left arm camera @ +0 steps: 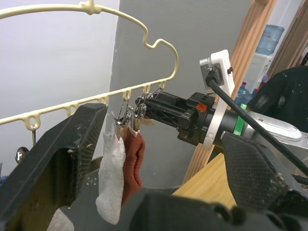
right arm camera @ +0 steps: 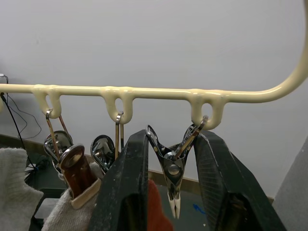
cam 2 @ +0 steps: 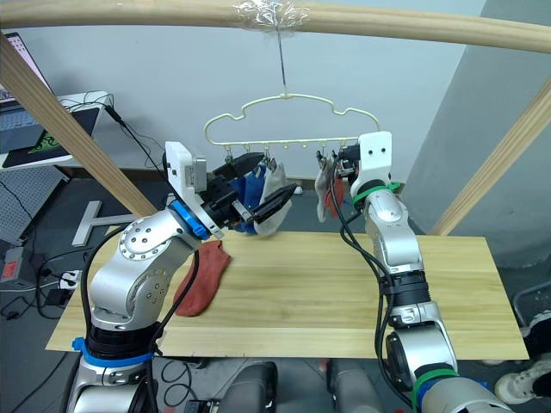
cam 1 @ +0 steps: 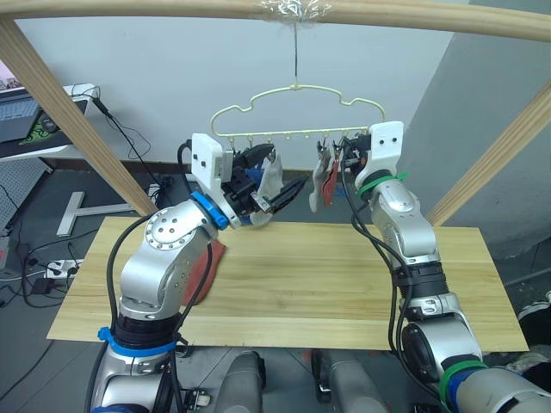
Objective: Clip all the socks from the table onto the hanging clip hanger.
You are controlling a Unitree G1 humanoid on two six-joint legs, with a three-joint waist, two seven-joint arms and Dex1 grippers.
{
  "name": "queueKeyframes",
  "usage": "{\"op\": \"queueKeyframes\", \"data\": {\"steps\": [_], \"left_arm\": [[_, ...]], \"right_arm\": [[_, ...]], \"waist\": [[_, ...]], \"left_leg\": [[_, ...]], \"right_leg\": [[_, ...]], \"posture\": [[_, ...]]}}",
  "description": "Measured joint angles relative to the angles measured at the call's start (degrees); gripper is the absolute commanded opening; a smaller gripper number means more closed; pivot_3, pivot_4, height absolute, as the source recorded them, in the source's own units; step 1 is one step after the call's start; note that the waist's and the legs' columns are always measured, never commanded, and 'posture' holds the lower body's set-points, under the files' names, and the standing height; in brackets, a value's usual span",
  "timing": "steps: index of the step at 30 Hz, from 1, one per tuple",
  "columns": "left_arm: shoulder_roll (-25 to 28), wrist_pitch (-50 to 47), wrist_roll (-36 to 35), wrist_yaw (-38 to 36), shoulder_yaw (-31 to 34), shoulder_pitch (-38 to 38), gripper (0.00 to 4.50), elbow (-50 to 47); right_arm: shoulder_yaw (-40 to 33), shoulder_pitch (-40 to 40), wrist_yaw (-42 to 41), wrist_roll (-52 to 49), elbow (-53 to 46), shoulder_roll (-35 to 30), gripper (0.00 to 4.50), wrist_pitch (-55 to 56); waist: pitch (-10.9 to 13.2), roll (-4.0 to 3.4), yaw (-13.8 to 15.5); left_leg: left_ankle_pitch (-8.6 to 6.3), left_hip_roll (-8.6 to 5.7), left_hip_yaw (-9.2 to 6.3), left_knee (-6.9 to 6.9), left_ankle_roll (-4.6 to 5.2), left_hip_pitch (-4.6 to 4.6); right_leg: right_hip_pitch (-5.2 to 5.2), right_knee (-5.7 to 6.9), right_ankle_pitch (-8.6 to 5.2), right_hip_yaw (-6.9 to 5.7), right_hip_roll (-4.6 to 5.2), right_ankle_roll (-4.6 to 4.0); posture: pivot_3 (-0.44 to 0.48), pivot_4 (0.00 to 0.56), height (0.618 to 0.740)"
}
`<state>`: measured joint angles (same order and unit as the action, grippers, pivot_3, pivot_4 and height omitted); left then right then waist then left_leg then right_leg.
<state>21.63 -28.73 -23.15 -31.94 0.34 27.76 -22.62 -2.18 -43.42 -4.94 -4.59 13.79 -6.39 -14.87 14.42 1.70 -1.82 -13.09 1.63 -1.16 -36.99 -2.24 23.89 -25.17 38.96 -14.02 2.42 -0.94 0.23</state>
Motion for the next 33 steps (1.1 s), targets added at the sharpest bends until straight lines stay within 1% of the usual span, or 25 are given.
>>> {"op": "queueKeyframes", "data": {"steps": [6,9,11,12,24,27,29,31,33], "left_arm": [[0.0,0.0,-0.4,0.1,0.0,0.1,4.39,0.0],[0.0,0.0,-0.4,0.1,0.0,0.1,4.39,0.0],[0.0,0.0,-0.4,0.1,0.0,0.1,4.39,0.0],[0.0,0.0,-0.5,0.1,0.0,0.1,4.39,0.0],[0.0,-0.1,-0.7,0.1,-0.1,0.1,4.39,0.0],[0.0,-0.1,-0.7,0.1,-0.2,0.1,4.39,0.0],[0.0,-0.1,-0.7,0.1,-0.2,0.1,4.39,0.0],[0.0,-0.1,-0.7,0.1,-0.4,0.1,4.39,0.0],[0.0,-0.1,-0.7,0.1,-0.7,0.1,4.39,0.0]], "right_arm": [[0.0,0.0,0.0,0.0,0.1,0.0,1.42,0.0],[-0.1,0.0,0.0,0.0,0.1,0.0,0.81,0.1],[-0.1,0.0,0.0,0.0,0.1,-0.1,0.2,0.2],[-0.2,0.0,0.0,0.0,0.1,-0.1,0.13,0.2],[-0.3,0.0,0.0,0.1,0.1,-0.3,0.13,0.1],[-0.3,0.2,-0.2,0.1,0.0,-0.4,0.13,-0.2],[-0.2,0.6,-0.5,0.0,-0.3,-0.4,0.85,-0.2],[-0.2,1.0,-0.6,0.0,-0.4,-0.4,1.42,-0.2],[-0.2,1.0,-0.6,0.0,-0.5,-0.3,2.14,-0.2]], "waist": [[0.0,0.0,0.0],[0.0,0.0,0.0],[0.0,0.0,0.0],[0.0,0.0,0.0],[0.0,0.0,0.0],[0.0,0.0,0.0],[0.0,0.0,0.0],[0.0,0.0,0.0],[0.0,0.0,0.0]], "left_leg": [[0.0,0.0,0.0,0.0,0.0,0.0],[0.0,0.0,0.0,0.0,0.0,0.0],[0.0,0.0,0.0,0.0,0.0,0.0],[0.0,0.0,0.0,0.0,0.0,0.0],[0.0,0.0,0.0,0.0,0.0,0.0],[0.0,0.0,0.0,0.0,0.0,0.0],[0.0,0.0,0.0,0.0,0.0,0.0],[0.0,0.0,0.0,0.0,0.0,0.0],[0.0,0.0,0.01,0.0,0.0,0.0]], "right_leg": [[0.0,0.0,0.0,0.0,0.0,0.0],[0.0,0.0,0.0,0.0,0.0,0.0],[0.0,0.0,-0.01,0.0,0.0,0.01],[0.0,0.0,-0.01,0.0,0.0,0.01],[0.0,-0.01,-0.01,0.0,0.0,0.02],[0.0,-0.01,-0.01,0.0,0.0,0.02],[0.0,-0.01,-0.01,0.0,0.0,0.02],[0.0,-0.01,-0.01,0.01,0.0,0.02],[0.0,-0.01,-0.01,0.02,0.0,0.02]], "posture": [[0.043,0.241,0.74],[0.041,0.243,0.74],[0.041,0.243,0.74],[0.041,0.243,0.74],[0.041,0.243,0.74],[0.034,0.235,0.74],[0.034,0.235,0.74],[0.034,0.235,0.74],[0.036,0.231,0.74]]}}
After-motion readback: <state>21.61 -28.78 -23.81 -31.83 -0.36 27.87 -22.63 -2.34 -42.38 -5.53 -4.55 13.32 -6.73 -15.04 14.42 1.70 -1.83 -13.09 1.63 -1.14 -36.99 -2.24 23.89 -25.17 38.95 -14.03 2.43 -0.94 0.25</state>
